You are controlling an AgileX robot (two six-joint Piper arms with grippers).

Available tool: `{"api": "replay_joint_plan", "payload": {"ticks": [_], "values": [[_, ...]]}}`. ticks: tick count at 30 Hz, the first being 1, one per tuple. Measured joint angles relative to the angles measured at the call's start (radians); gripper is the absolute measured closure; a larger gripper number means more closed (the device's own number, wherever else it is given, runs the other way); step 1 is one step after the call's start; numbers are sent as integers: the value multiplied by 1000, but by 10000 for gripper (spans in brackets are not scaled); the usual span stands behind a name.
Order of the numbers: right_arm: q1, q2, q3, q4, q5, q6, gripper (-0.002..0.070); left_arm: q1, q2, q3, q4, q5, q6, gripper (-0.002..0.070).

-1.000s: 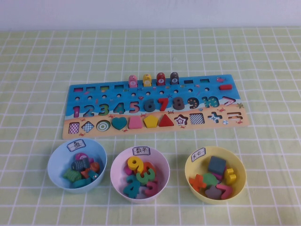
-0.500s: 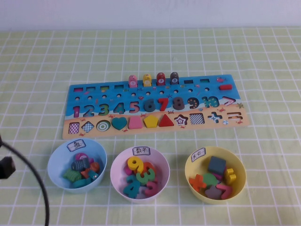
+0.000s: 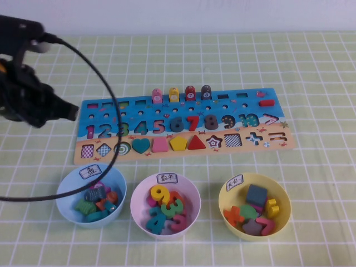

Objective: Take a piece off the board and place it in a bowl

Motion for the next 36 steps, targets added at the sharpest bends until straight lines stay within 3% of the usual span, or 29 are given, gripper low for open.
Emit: {"api": "replay_joint_plan", "payload": {"ticks": [8, 12, 27, 31, 36], "values": [[0, 0, 0, 0, 0, 0, 694, -212, 284, -242, 130, 114, 30, 680], [0, 0, 0, 0, 0, 0, 694, -273, 380, -318, 143, 140, 32, 680], [0, 0, 0, 1, 0, 0, 694, -296, 634, -548, 132, 305, -16, 674], [0, 0, 0, 1, 0, 0, 694, -296, 700, -619, 132, 363, -16, 602], [0, 0, 0, 1, 0, 0, 694, -296, 768, -704, 104, 375, -16, 374]]}}
